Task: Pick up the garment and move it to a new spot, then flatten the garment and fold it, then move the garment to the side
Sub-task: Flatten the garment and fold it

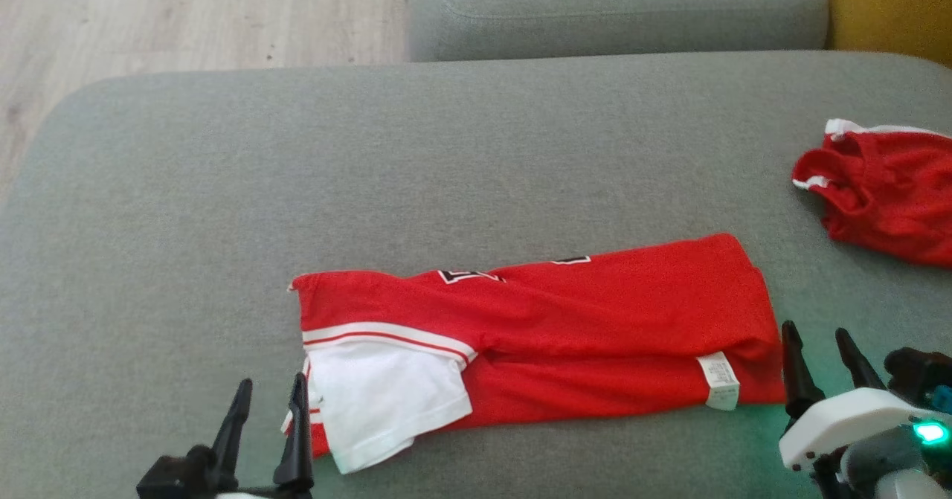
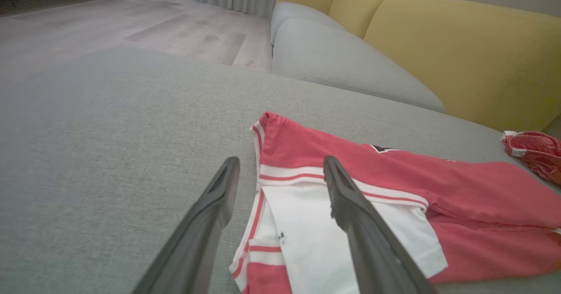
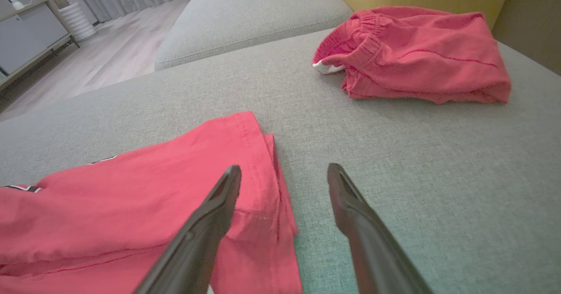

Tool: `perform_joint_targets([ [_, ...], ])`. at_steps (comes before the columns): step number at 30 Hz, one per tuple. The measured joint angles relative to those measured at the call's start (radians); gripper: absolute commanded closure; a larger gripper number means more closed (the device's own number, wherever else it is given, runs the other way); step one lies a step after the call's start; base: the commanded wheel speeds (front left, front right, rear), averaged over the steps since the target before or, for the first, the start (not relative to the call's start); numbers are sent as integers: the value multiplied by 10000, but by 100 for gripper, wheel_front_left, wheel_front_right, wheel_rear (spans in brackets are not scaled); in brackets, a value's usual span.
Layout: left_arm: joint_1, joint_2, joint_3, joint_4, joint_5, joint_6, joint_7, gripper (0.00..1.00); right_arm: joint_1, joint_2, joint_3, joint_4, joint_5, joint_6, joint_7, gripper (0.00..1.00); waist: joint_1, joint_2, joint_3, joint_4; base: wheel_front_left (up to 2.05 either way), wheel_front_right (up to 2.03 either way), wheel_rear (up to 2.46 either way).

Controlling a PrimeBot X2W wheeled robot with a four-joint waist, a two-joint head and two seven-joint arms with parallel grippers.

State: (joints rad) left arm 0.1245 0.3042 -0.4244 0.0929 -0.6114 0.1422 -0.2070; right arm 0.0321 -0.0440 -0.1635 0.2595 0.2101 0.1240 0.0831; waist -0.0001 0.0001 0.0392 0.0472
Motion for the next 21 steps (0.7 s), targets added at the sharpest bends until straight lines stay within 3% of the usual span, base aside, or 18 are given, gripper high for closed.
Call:
perform_joint_targets([
  [6, -4, -44, 198, -50, 56, 301, -104, 0, -146, 4, 63, 228, -163, 0, 489, 0, 1, 0, -170, 330, 0, 0, 0],
  [21, 2, 48, 389, -288, 142, 663, -128, 0, -1524, -297, -637, 3323, -978, 0, 1020, 0, 2, 0, 29, 1428, 0, 0, 0],
])
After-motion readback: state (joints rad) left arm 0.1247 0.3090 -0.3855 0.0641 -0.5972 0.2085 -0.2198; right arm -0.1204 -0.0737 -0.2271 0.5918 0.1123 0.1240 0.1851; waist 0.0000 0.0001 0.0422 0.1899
